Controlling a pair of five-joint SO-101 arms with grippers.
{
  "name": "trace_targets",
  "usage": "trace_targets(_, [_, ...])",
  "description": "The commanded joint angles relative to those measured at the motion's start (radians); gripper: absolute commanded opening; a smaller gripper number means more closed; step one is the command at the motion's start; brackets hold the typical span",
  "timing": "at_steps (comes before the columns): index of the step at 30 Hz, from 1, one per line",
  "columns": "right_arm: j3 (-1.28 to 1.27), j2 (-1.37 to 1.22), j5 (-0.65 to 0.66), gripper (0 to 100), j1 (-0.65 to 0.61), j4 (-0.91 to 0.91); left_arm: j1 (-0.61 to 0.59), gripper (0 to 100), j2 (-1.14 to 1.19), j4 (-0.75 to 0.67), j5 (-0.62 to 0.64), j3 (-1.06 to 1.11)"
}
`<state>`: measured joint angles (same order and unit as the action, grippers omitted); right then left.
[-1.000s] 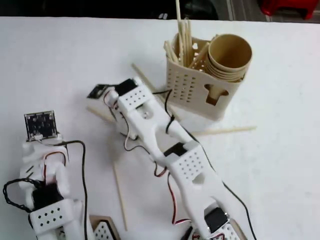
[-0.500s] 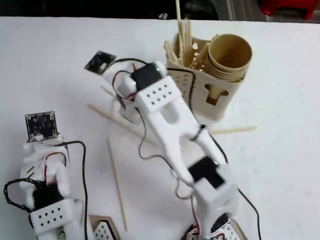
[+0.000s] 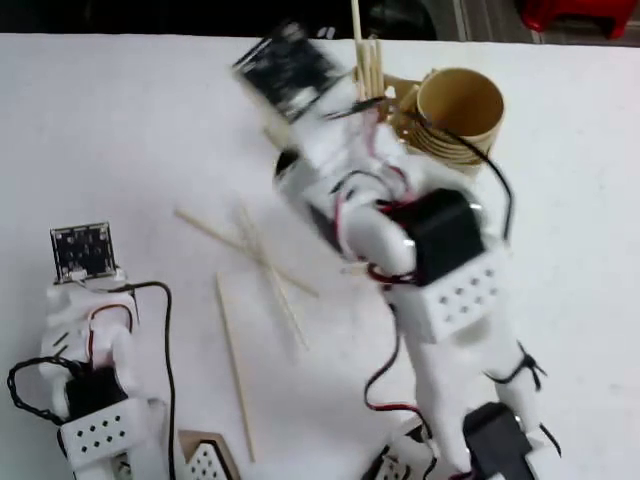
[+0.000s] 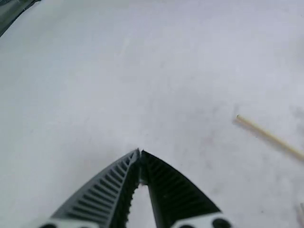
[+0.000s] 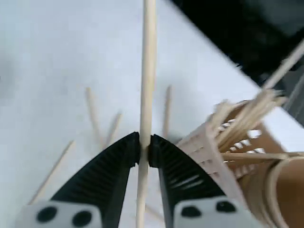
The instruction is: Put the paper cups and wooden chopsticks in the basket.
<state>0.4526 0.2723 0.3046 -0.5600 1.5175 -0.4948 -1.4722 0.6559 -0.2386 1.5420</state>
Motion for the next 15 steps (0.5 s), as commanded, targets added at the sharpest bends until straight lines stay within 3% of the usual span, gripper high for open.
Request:
trace_targets(1, [0.006, 0.05, -0.049, 1.9, 0.088, -0.133, -0.004, 2, -0.013, -0.012, -0.012, -0.006])
trace_targets(8, [-0.002, 0.044, -0.109, 1.9, 0.209, -0.364, -0.004, 2, -0.013, -0.012, -0.012, -0.006])
trace_targets(15, [-0.235, 0.047, -0.109, 1.9, 0.278, -0.699, -0.004, 2, -0.013, -0.012, -0.012, -0.005])
